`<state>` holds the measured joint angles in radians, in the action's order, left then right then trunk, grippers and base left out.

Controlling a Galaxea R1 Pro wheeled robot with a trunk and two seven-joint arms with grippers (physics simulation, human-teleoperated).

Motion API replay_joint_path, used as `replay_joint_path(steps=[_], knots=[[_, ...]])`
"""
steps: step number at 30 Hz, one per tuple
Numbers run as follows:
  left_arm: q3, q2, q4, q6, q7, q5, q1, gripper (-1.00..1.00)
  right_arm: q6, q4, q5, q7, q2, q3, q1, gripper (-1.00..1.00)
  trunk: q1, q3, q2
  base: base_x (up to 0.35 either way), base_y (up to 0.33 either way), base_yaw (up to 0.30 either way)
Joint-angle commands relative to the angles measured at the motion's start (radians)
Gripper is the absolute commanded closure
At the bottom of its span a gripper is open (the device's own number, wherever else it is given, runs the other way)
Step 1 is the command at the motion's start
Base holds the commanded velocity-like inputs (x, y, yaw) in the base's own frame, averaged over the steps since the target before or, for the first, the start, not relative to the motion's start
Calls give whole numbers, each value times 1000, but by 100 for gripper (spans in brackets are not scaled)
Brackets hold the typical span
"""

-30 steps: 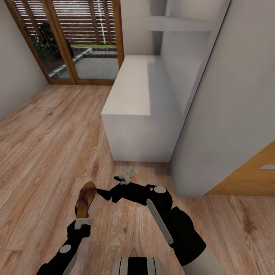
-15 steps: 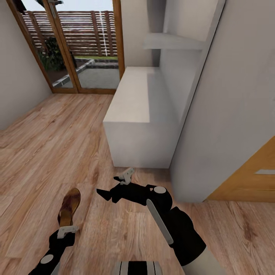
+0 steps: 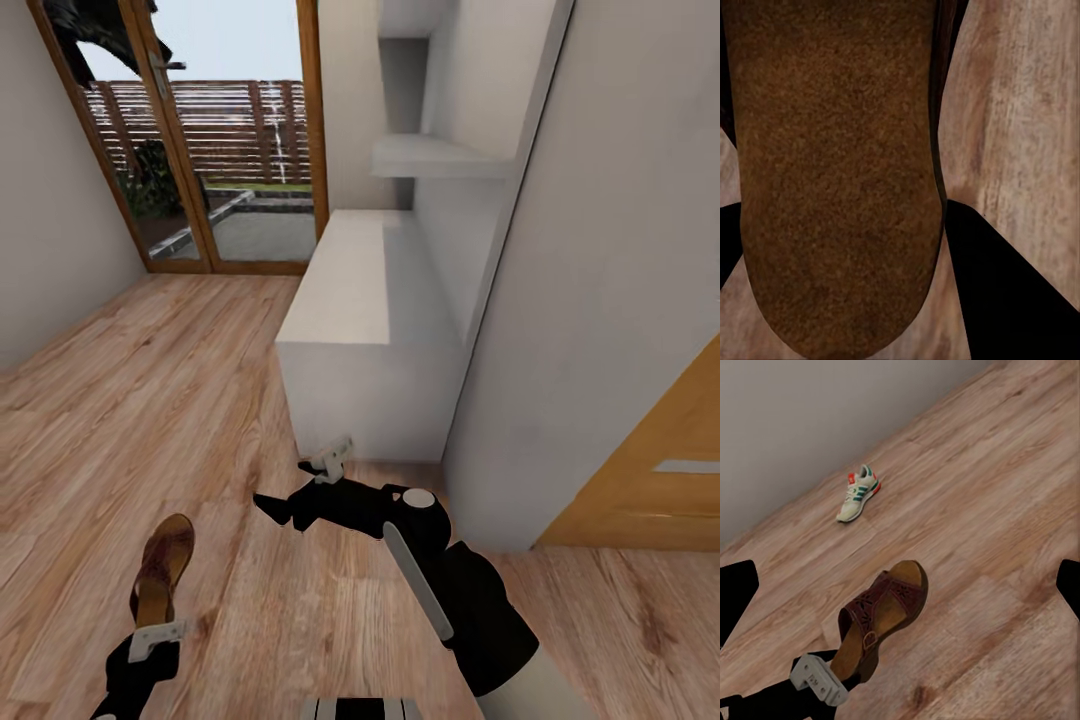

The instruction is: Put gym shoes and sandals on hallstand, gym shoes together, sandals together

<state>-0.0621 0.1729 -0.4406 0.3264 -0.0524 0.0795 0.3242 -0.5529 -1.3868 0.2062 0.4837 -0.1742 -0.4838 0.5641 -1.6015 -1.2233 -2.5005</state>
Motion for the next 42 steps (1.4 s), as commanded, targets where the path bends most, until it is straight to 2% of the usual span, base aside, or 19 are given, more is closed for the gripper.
replay_joint_path(steps=[1, 3, 22, 27, 32, 42], knots=[[3, 0, 4, 6, -1, 12, -2, 100, -2, 0, 6, 0, 0, 1, 1, -100, 1, 5, 0, 0, 0, 0], [3, 0, 6, 8, 0, 17, -3, 100, 2, 1, 6, 0, 0, 1, 1, -100, 1, 16, 0, 0, 0, 0], [3, -1, 10, 11, 0, 27, -15, 100, 11, 4, 4, 3, 0, -1, 0, -100, 74, 104, 133, 0, 0, 0], [4, -7, -2, 14, 0, 26, -50, 100, 11, 5, 4, 4, 0, -2, 0, -100, 74, 111, 133, 0, 0, 0], [4, -9, -4, 16, 0, 26, -54, 100, 11, 5, 4, 3, 0, -2, 0, -100, 74, 119, 133, 0, 94, 0], [4, -12, -2, 16, 0, 26, -54, 100, 11, 8, 4, 3, 0, -3, 0, -100, 74, 134, 133, 21, 283, 0]])
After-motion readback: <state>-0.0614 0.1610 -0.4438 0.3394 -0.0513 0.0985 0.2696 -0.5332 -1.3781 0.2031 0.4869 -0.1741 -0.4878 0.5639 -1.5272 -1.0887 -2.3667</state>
